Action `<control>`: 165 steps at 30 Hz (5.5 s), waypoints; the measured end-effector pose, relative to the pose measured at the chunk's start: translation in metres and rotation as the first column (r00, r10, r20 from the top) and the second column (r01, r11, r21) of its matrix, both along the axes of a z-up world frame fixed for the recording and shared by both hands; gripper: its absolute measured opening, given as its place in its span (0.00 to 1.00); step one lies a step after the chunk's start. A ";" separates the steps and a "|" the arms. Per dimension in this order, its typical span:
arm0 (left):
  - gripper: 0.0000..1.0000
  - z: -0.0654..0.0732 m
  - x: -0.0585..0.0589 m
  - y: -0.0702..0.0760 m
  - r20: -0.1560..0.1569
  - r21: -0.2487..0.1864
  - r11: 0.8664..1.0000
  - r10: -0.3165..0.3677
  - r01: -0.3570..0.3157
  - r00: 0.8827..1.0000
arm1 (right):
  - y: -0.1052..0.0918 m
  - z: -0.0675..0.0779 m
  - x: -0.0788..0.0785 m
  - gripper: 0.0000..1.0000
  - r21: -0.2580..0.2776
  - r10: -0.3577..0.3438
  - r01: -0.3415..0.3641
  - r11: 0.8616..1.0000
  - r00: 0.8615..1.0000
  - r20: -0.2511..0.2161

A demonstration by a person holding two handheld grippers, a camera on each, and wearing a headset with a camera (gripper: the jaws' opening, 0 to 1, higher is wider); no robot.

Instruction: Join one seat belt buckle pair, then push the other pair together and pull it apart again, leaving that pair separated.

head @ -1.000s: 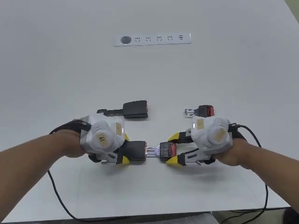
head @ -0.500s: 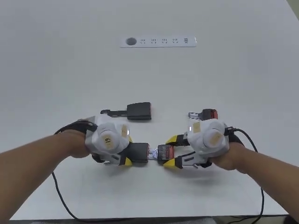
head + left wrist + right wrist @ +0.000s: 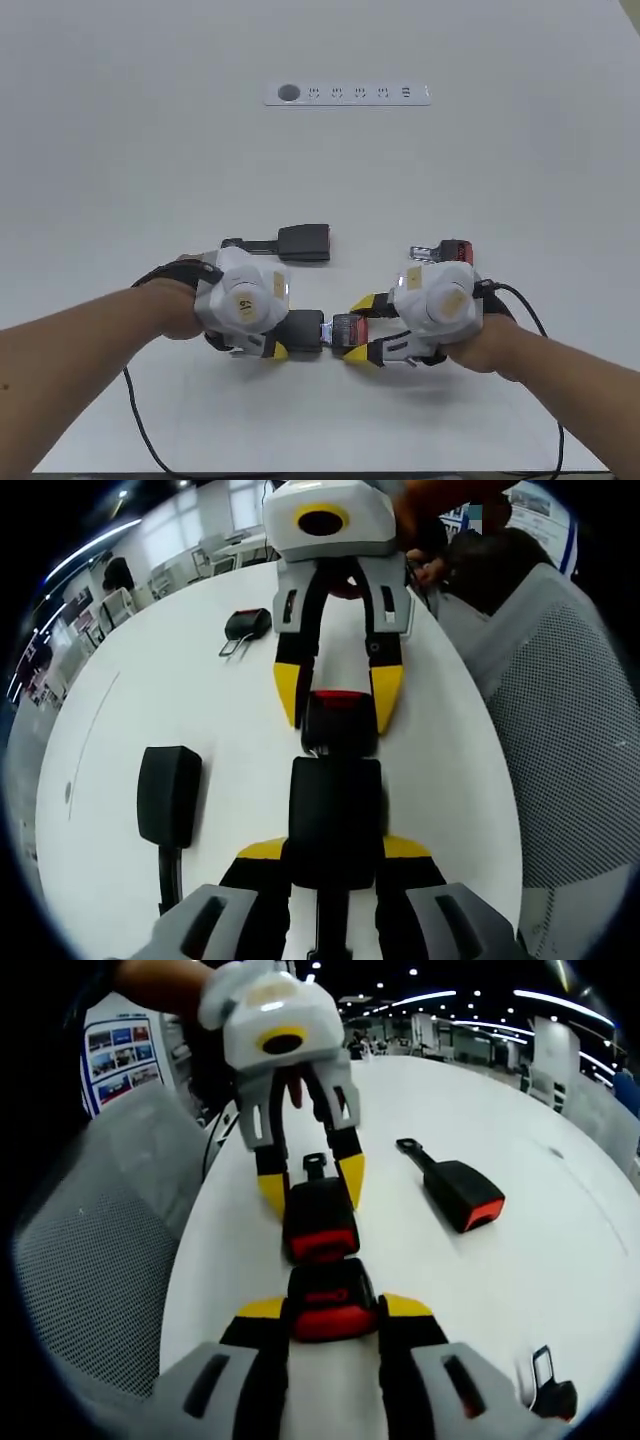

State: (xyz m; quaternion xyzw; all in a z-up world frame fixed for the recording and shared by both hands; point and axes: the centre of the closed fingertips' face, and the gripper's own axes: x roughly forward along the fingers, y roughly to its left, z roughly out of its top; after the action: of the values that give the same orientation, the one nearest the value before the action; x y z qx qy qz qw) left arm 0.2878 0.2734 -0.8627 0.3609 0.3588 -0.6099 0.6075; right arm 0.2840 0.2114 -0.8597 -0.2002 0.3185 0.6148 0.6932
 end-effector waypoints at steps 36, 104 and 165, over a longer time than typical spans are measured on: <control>0.33 0.002 0.000 0.006 -0.017 -0.072 0.997 -0.035 0.034 0.999 | 0.006 0.000 0.002 0.34 0.049 -0.029 0.028 0.998 0.999 0.017; 0.33 0.001 0.001 0.006 -0.036 -0.197 0.979 -0.062 0.053 0.997 | 0.006 0.002 0.000 0.34 0.166 -0.086 0.077 0.983 0.995 0.044; 0.61 0.012 0.126 0.000 -0.009 -0.177 0.960 0.219 -0.217 0.976 | -0.142 0.010 0.101 0.67 0.009 -0.241 0.241 0.970 0.970 0.030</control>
State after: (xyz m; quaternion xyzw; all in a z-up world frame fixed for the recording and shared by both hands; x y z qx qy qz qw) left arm 0.4134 0.2732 -0.8510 0.2670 0.3373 -0.5669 0.7025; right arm 0.3848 0.0693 -0.8497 -0.1678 0.3283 0.5235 0.7681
